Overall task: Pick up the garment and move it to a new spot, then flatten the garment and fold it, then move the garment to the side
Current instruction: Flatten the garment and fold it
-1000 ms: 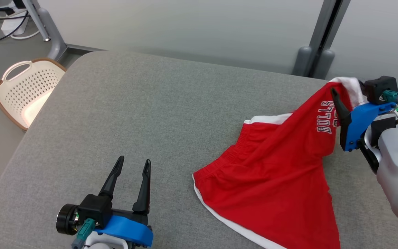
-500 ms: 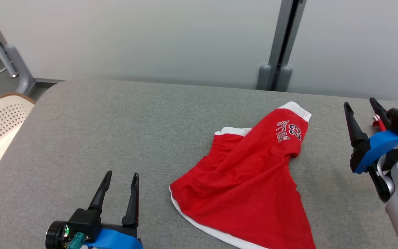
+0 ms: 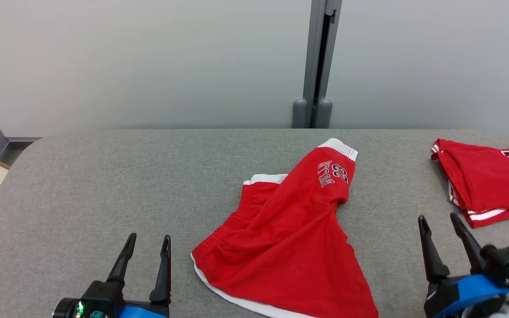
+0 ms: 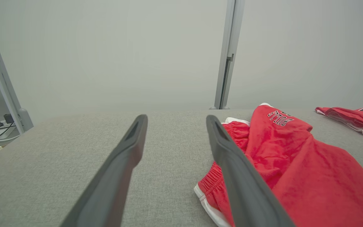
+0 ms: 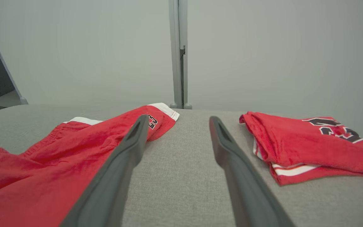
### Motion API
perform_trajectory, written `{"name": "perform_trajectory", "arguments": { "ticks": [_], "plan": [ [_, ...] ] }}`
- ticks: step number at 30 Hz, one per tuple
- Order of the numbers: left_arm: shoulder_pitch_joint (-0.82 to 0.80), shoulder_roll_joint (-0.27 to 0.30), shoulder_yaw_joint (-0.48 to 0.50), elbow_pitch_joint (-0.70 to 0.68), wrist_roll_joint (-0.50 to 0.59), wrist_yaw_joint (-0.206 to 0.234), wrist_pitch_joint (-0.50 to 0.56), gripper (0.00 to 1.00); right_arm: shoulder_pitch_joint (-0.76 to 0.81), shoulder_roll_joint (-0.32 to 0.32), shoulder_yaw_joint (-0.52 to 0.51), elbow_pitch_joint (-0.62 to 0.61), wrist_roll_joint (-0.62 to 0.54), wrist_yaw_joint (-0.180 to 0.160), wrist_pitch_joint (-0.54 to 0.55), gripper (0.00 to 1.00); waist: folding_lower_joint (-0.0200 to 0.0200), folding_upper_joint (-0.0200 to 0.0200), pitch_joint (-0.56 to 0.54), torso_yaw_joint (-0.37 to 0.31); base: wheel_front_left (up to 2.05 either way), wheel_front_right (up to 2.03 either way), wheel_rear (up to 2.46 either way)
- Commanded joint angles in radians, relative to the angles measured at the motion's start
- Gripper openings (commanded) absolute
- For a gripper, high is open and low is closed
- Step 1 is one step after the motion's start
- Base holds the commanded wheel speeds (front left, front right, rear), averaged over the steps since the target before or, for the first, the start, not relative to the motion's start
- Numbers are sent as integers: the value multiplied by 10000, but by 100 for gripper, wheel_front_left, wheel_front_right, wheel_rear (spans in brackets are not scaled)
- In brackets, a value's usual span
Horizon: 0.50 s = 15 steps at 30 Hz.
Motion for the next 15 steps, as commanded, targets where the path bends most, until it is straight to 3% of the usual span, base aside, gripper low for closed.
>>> {"name": "perform_trajectory", "arguments": {
  "ticks": [1,7,15],
  "plan": [
    [77,42,39,-22,44,-67,-45,100,757,286,-241,-474,-166,-3,-31,100,2,0,-43,-82,0,0,0],
    [43,50,36,-38,53,-72,-44,100,2175,846,-475,-1420,-477,-3,-19,100,2,0,-19,-189,0,0,0],
    [-27,70,-41,44,50,-76,-45,100,2570,1073,-46,-1452,-552,-1,471,100,2,0,15,-166,0,0,0]
  ]
}}
